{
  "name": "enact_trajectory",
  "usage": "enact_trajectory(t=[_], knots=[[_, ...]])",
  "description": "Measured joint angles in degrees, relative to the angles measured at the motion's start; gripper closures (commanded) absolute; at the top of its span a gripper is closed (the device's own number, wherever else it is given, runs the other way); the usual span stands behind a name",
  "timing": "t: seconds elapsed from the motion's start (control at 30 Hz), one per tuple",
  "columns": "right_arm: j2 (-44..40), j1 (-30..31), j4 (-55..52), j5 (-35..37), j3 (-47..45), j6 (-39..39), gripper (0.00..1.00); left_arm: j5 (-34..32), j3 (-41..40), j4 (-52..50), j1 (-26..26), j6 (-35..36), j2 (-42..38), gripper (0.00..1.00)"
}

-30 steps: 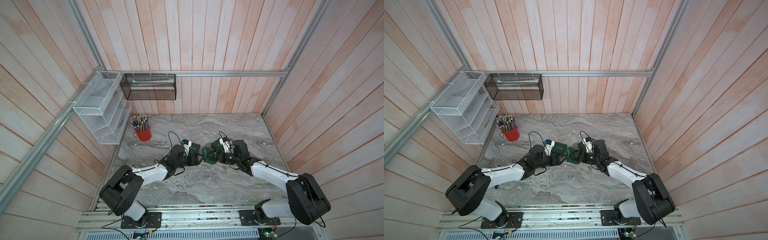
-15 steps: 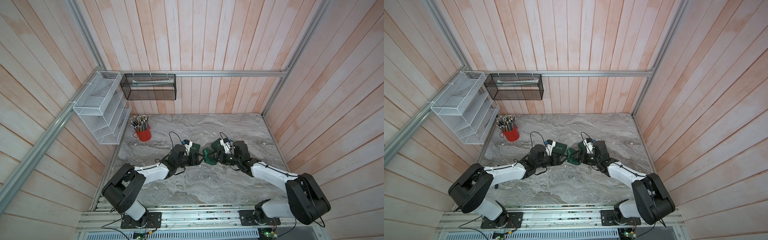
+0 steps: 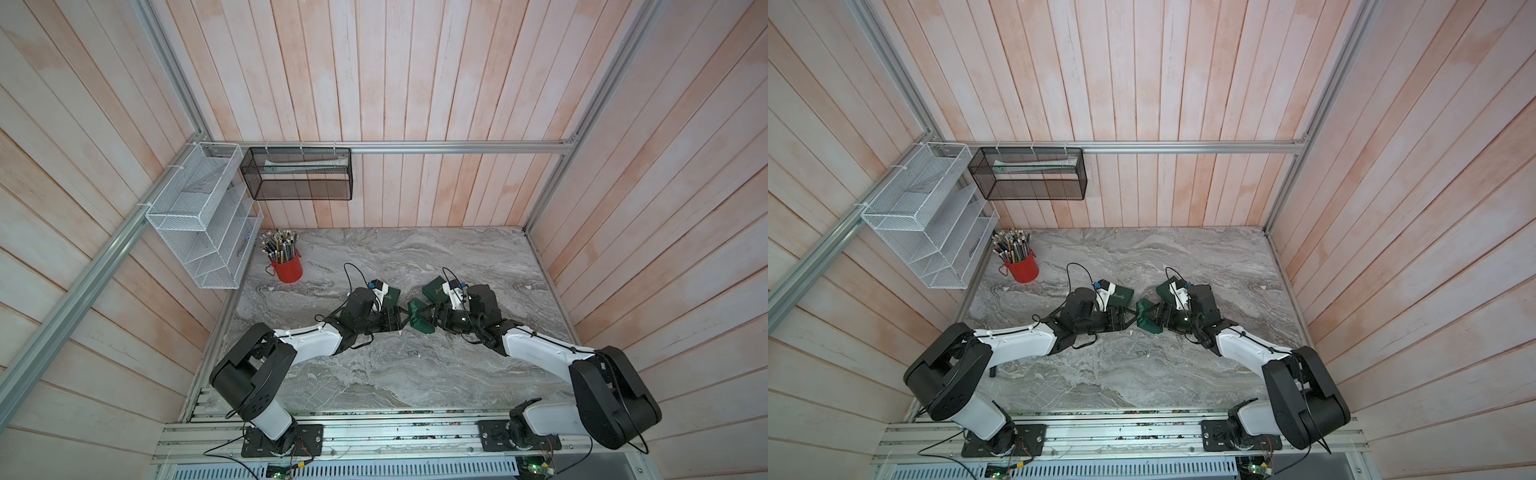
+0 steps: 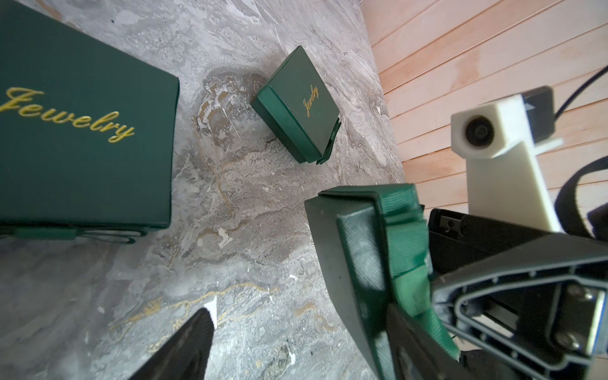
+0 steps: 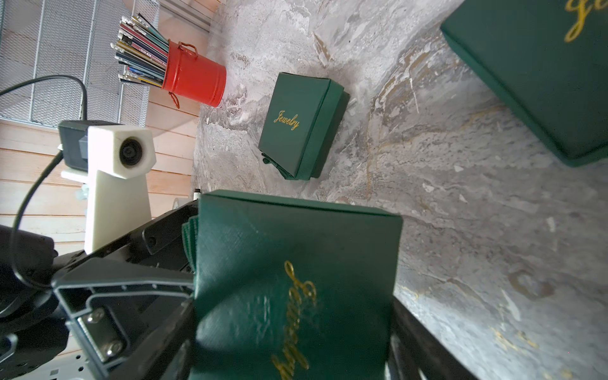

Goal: Take the rings out of the lift-off lid box
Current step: Open the lid on the jewelry box.

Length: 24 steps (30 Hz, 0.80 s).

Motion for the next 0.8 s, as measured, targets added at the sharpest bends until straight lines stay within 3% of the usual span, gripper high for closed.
enact_trajectory(t=[0.8], knots=[[0.2,-1.0,1.5,-1.0,-2.2,2.5,0.32,-0.3,-1.9,-2.2,-0.5,-0.3,0.4,0.19]])
